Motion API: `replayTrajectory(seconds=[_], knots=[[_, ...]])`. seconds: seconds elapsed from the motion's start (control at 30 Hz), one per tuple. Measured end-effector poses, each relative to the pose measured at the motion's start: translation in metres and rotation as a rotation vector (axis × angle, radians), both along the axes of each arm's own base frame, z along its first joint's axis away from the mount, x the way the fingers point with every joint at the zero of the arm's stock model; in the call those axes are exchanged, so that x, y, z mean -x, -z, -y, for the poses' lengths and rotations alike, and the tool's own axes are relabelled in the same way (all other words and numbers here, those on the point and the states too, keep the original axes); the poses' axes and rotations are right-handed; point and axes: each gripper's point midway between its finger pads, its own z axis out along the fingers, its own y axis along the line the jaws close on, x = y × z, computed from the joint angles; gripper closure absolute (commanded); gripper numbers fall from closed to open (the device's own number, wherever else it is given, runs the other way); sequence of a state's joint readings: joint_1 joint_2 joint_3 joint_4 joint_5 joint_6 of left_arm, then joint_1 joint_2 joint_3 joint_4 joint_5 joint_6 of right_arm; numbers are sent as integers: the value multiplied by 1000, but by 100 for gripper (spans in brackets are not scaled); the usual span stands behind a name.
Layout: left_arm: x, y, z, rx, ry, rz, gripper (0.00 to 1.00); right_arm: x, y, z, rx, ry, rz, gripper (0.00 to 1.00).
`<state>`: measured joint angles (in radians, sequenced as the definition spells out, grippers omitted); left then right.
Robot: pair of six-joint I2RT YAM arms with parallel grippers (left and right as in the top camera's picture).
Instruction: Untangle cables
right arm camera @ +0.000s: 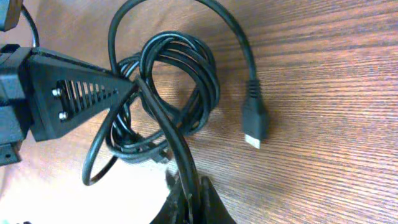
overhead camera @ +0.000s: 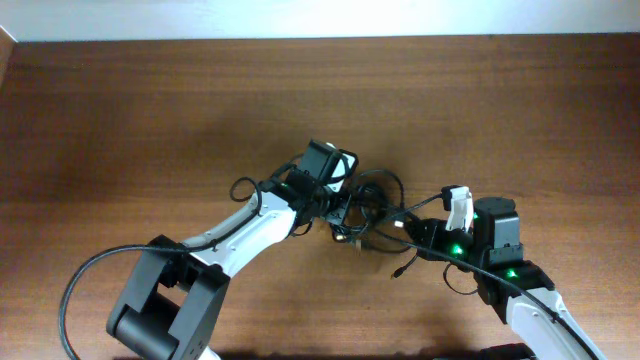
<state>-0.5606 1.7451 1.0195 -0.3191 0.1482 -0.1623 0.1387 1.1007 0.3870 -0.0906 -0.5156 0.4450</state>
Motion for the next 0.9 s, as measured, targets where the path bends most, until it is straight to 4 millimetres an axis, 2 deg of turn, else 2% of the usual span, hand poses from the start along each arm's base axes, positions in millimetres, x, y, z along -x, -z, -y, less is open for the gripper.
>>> replayTrajectory(seconds=[0.17,0.2,0.23,0.27,0.33,0.47,0.7,0.9], knots=[[-4,1,-6,-34,-23,19,100,0,0,0,0,0,-1,96],[-4,1,-7,-37,-24,20,100,0,0,0,0,0,0,86],[-5,1,-7,-39,-26,21,100,0,0,0,0,0,-1,57],[-5,1,-8,-43,-28,22,100,-1,1,2,9,13,-2,40],[-11,4,-25,-100,-75,37,100,-3,4,8,27,40,-7,27],[-20,4,-39,-141,-121,60,100,-4,4,10,41,52,-4,22],[-21,4,-41,-151,-126,65,100,-5,4,11,41,55,-2,21],[-18,5,-43,-172,-98,63,100,-6,-3,3,2,20,23,21]])
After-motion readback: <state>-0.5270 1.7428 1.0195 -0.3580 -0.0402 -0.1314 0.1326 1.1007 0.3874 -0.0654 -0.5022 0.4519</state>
